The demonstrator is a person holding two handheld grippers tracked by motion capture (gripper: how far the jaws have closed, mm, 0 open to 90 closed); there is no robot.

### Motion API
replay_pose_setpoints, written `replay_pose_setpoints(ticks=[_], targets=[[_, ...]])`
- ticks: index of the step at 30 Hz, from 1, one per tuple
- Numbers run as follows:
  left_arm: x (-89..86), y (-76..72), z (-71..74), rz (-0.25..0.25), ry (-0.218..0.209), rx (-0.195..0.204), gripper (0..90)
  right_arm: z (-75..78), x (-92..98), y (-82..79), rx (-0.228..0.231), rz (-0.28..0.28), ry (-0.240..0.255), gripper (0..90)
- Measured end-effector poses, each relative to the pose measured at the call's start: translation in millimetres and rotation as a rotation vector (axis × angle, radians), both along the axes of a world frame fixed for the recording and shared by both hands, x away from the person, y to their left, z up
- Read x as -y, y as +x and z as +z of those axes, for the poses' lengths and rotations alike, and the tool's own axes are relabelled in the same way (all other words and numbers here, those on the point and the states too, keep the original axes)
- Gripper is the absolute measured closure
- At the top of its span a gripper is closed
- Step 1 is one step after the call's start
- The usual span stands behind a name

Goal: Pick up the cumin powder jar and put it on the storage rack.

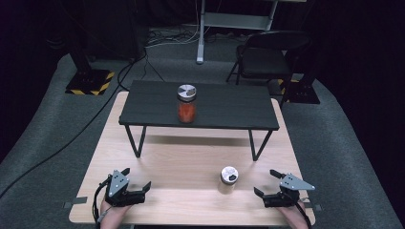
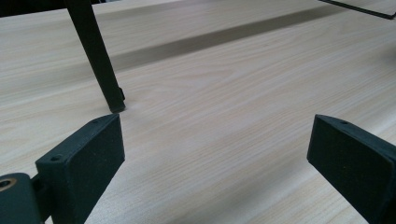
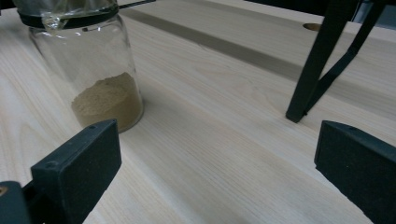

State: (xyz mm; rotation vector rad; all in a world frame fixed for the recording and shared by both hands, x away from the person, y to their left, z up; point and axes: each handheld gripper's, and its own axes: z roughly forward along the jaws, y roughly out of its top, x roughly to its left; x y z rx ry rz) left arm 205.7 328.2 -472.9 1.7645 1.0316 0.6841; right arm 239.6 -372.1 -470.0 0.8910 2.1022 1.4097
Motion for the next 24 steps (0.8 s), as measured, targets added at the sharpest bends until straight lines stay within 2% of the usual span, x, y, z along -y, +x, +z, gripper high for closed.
replay_pose_setpoints(ticks=[15,24], targets=[[-0.1,0.2,0.1,-0.001,0.000,-0.001,3.9,1.8,-18.0,6.9,-0.004,0.092,-0.018,0.0],[0.1,0.1,0.2,0.000,0.001,-0.001,3.9,2.3,-28.0,8.8,-0.007,0.123,-0.021,0.0]])
